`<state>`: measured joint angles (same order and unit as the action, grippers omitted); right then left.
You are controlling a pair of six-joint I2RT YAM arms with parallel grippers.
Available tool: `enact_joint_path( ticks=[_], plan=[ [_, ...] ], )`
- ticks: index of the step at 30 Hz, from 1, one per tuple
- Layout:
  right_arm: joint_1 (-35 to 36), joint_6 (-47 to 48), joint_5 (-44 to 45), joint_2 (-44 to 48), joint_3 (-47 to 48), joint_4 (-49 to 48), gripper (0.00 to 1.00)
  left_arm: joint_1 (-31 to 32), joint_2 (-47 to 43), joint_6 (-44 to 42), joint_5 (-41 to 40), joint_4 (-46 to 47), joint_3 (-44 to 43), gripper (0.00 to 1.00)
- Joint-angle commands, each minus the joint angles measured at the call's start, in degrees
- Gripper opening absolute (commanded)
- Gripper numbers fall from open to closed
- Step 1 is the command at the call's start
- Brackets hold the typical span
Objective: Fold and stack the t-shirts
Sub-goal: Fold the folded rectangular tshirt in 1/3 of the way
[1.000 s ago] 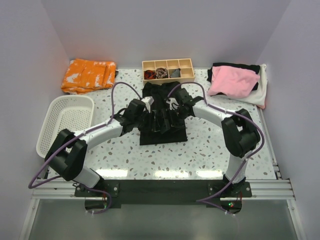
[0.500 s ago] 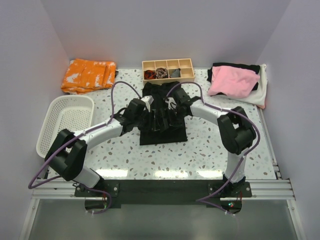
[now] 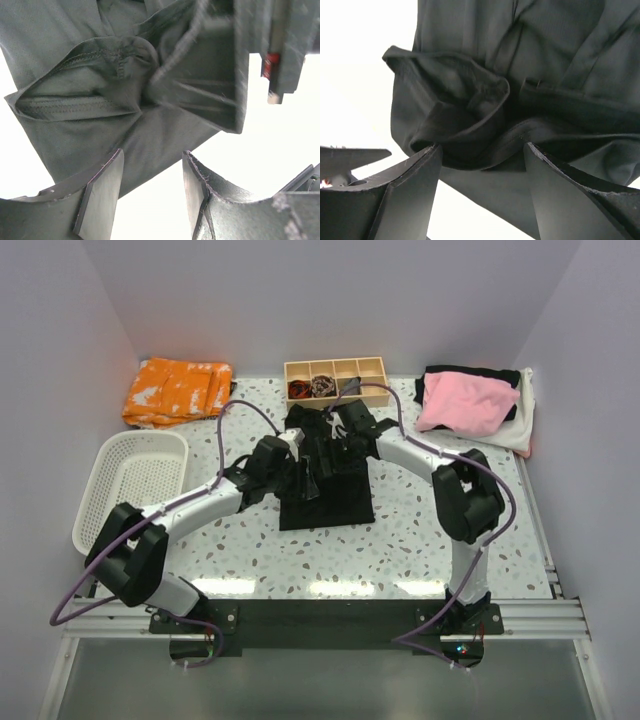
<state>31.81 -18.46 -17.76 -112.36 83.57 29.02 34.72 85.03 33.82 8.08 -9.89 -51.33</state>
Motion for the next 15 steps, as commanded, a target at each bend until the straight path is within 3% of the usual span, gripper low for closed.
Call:
enact_joint_path(
  ticks=[1,9,15],
  plan=[
    [-0.2,1.5,2.6,-4.1,5.9,-1.9,0.71,0.0,-1.6,-0.5,0.2,2.2,-0.8,0.55],
    [-1.0,2.4,11.2,-7.4,13.3,-5.2,0.71,0.0,1.4,-0.8,5.9,6.1,-0.3,0.55],
    [-3.2,4.7,14.2,-1.6,15.9,-2.3,0.74,1.2,7.1,-4.8,12.8,5.1,-3.4,0.52]
  ],
)
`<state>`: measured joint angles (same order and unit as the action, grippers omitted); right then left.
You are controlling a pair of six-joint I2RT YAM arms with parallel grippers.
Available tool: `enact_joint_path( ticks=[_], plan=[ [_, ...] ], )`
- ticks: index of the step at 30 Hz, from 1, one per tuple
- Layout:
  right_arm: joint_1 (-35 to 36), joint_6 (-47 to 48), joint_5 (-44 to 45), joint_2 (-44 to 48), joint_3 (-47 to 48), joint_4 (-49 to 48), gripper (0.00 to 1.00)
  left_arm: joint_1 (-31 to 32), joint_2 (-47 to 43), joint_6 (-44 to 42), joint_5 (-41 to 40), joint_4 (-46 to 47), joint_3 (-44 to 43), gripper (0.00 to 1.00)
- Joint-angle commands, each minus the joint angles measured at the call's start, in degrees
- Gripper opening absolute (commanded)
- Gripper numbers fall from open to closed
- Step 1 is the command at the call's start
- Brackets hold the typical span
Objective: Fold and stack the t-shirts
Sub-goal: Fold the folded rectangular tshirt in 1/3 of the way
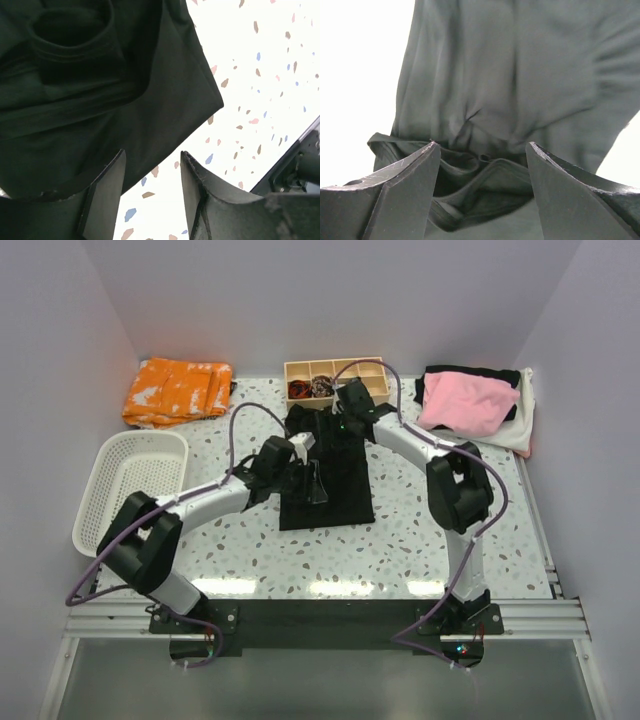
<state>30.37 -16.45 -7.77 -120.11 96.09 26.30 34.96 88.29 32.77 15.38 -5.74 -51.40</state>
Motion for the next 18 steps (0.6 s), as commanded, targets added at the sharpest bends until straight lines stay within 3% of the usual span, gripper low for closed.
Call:
enact_joint_path(
  ticks=[1,8,18],
  plan=[
    [-1.7,3.1,4.9,6.8,3.9,1.4,0.74,1.2,4.8,-4.6,5.5,-0.2,-3.8,0.51],
    [-1.6,3.5,0.7,15.5,-3.0,4.5,0.75,1.8,9.6,-4.4,-3.4,1.3,-4.5,0.48],
    [-1.5,2.8,-10.2,24.2,-21.9,6.8,0.75,1.3,12.8,-6.5,-14.7,1.9,-11.1,0.49]
  ],
)
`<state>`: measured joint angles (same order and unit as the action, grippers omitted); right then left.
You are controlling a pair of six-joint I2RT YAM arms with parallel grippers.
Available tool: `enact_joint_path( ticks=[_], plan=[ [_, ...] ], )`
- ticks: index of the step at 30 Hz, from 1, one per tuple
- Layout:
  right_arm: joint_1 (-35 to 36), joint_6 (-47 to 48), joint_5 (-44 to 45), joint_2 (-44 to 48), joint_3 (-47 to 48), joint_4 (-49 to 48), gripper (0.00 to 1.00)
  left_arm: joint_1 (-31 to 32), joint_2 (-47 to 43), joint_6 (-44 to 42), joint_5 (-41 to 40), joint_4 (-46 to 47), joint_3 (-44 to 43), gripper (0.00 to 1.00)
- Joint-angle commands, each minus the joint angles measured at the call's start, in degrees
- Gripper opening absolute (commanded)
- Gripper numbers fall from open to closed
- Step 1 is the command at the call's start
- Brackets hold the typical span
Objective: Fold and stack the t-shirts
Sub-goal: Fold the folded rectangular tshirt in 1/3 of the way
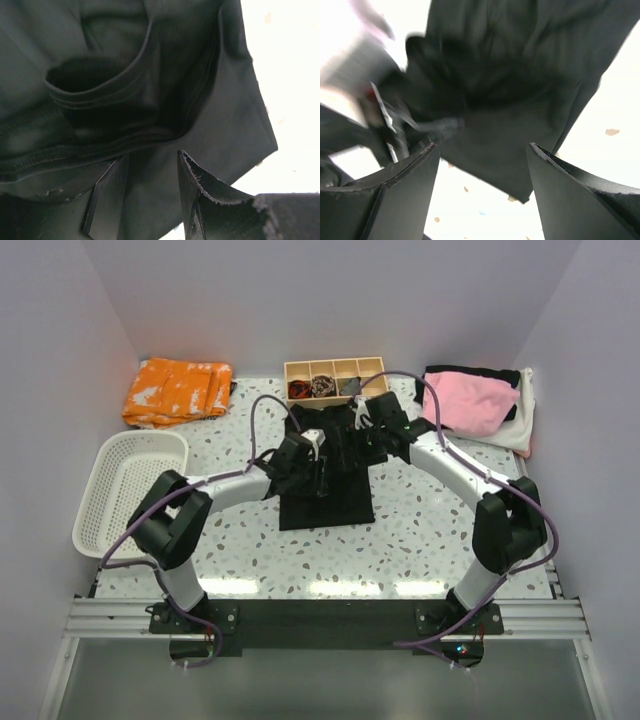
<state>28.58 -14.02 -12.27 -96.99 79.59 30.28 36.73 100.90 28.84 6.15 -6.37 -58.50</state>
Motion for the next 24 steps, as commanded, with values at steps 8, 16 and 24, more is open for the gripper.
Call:
enact_joint_path(
  ticks=[8,16,24],
  plan=[
    [0.5,-1.3,-9.9,1.0,-12.2,0.7,0.74,-0.9,5.2,-4.4,-8.7,3.9,-5.5,0.49],
    [0.6,-2.0,-6.3,-1.4,-14.2,-0.4,0.74,-1.6,7.0,-9.4,-17.8,4.6,-7.5,0.49],
    [0.6,-2.4,-2.1,-7.3,-14.1,2.0,0.73,-1.8,2.0,-10.5,-16.9,5.5,-8.6,0.54]
  ],
)
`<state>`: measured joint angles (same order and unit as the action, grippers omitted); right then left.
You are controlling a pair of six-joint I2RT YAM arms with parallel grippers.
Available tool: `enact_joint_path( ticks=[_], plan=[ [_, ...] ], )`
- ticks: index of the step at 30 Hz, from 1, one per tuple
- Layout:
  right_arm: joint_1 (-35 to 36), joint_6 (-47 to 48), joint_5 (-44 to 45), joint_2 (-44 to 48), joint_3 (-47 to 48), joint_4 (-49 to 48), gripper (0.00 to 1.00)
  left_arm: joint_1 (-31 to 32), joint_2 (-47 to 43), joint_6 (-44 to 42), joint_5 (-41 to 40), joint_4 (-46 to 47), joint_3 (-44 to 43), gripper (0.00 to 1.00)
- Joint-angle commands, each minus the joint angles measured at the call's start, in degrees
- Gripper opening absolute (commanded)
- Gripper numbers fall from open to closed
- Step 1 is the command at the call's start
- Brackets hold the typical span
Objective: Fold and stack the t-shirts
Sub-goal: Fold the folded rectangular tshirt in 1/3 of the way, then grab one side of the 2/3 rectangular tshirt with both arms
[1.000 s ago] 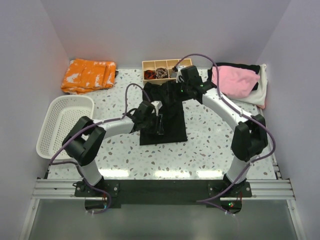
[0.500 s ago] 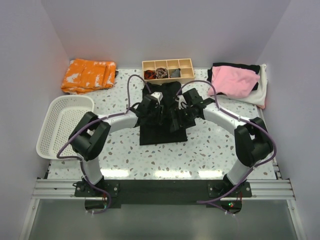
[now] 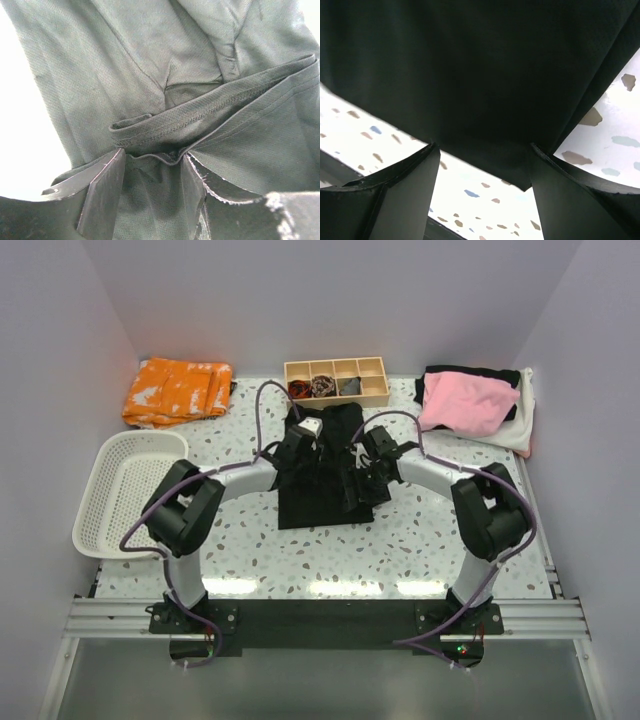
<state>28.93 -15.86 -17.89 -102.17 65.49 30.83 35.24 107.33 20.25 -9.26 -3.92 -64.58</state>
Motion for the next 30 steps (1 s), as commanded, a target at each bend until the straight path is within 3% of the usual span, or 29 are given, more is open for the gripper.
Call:
enact_joint_path(
  ticks=[1,8,14,15,22,26,30],
  plan=[
    [0.3,-0.4,3.7,-2.0,-0.2,1.6,0.72,-0.4,-4.9,-1.9,-1.6,3.0,-2.9,0.54],
    [0.2,0.4,1.6,6.1,-4.1,-4.5,0.75,-0.4,-13.4,-0.8,-1.7,2.0,-1.7,0.58],
    [0.2,-0.7,5.6,12.8,-3.8,-6.0,0.79,-0.4,-22.0,1.6,-2.9,1.6,3.0,0.64],
    [0.2,-1.4,6.6,13.1,-3.8,-5.8,0.8,-0.4,-22.8,2.3,-3.6,1.0,4.1,0.71],
    [-0.7,-5.6,13.6,15.6,-5.8,-2.6,0.86,-0.4,-30.4,10.5,-2.4,1.2,20.7,0.81],
    [-3.3,-8.0,10.9,18.1,-11.2,-5.7,0.91,-0.4,-34.3,15.2,0.1,3.0,27.7,0.87],
    [-7.2,-8.5,2.3,18.0,-13.9,-8.0,0.91,-0.5,-36.7,17.1,1.1,6.7,32.1,0.93]
  ],
)
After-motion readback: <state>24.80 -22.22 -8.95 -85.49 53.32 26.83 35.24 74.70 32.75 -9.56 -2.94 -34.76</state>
